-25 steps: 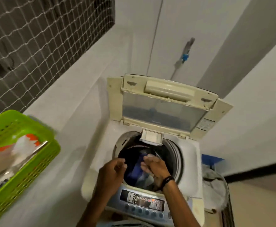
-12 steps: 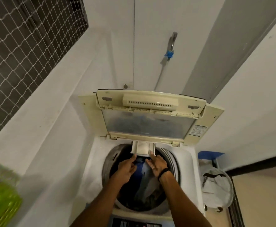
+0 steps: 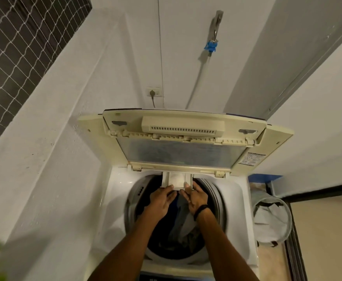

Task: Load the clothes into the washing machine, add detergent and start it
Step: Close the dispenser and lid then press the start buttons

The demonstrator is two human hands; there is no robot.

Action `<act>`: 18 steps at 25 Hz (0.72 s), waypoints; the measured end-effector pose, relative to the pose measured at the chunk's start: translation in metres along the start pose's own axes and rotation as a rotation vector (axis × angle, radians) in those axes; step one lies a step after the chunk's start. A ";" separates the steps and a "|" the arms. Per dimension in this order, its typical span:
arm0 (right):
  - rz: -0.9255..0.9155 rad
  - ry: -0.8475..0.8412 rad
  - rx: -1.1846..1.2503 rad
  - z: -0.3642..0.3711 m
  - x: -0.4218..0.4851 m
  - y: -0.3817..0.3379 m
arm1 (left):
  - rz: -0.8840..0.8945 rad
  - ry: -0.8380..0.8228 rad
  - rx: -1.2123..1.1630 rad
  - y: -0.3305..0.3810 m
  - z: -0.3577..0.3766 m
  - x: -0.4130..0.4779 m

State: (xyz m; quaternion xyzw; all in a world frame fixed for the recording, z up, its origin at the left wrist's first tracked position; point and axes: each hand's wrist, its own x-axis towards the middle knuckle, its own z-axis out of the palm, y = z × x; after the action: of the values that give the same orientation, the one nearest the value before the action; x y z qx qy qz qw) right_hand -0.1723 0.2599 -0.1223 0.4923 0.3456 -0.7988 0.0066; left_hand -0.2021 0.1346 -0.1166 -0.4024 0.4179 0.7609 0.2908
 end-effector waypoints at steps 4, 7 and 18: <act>-0.002 0.010 -0.015 0.004 0.001 -0.005 | 0.031 0.011 -0.034 0.000 0.004 0.003; 0.000 0.026 -0.011 0.008 0.006 -0.007 | 0.041 0.008 -0.056 0.004 0.005 0.006; 0.025 0.126 0.059 0.026 0.004 -0.015 | 0.078 0.040 -0.036 0.011 0.016 0.012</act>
State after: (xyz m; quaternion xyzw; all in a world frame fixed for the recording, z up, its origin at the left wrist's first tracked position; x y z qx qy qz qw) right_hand -0.2000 0.2582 -0.1105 0.5458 0.3154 -0.7761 -0.0197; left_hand -0.2227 0.1443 -0.1171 -0.4060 0.4252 0.7709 0.2451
